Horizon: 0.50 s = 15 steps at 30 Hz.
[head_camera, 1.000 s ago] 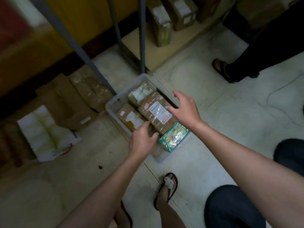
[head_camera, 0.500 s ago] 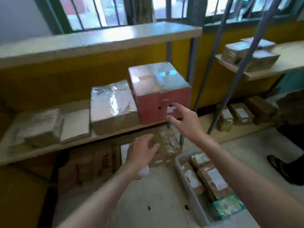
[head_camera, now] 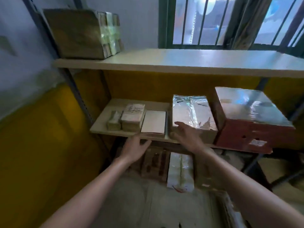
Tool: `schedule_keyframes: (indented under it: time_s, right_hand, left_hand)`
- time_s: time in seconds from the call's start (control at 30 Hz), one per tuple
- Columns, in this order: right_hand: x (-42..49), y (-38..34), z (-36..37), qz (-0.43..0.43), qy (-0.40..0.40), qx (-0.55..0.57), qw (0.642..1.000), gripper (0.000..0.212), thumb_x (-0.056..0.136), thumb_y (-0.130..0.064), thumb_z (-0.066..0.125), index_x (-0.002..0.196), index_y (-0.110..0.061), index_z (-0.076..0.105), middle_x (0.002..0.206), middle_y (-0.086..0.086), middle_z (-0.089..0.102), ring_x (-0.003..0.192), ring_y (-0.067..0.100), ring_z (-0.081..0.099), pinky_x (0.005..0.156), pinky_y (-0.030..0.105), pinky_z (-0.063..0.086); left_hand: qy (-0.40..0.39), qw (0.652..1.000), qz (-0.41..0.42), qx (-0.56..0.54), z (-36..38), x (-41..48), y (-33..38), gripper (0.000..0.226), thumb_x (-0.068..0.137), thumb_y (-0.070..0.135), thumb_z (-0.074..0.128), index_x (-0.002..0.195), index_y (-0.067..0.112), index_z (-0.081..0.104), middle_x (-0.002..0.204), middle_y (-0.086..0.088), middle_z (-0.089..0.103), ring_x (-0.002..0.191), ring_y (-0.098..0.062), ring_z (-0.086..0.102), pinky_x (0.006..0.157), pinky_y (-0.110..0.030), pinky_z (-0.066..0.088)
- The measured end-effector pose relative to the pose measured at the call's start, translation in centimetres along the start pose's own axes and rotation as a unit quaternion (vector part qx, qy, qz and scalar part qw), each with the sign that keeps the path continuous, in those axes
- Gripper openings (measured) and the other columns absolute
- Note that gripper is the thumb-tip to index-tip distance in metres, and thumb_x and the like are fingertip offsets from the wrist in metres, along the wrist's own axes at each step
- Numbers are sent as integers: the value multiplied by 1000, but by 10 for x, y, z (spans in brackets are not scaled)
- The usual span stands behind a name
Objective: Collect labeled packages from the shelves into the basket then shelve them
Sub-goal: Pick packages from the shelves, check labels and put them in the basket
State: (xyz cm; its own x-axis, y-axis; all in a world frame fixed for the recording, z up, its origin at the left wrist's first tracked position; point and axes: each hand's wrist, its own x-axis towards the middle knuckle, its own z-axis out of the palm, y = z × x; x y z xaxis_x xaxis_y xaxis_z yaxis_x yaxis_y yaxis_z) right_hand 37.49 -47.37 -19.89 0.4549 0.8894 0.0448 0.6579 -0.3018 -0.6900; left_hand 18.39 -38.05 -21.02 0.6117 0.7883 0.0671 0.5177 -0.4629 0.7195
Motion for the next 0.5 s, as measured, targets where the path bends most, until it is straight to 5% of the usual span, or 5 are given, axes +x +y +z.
schedule_keyframes:
  time_s: [0.23, 0.4, 0.5]
  right_hand:
    - [106, -23, 86, -24, -85, 6, 996, 54, 86, -33, 63, 136, -18, 46, 132, 8, 55, 114, 23, 57, 84, 23, 43]
    - [170, -61, 144, -93, -165, -27, 982, 60, 88, -20, 61, 142, -12, 35, 148, 10, 37, 131, 26, 41, 108, 33, 36]
    - [196, -84, 179, -150, -155, -69, 974, 50, 90, -25, 56, 137, -13, 43, 142, 10, 44, 128, 26, 42, 107, 35, 32]
  left_hand:
    - [24, 996, -80, -1, -27, 58, -91, 31, 89, 27, 56, 119, 19, 59, 121, 2, 60, 112, -10, 51, 79, -9, 30]
    - [62, 987, -147, -21, -46, 88, -143, 38, 89, 27, 56, 125, 19, 53, 128, 1, 55, 118, -13, 49, 87, -15, 32]
    - [69, 985, -156, -39, -58, 97, -169, 37, 86, 22, 60, 122, 18, 56, 124, -1, 58, 116, -16, 52, 93, -25, 40]
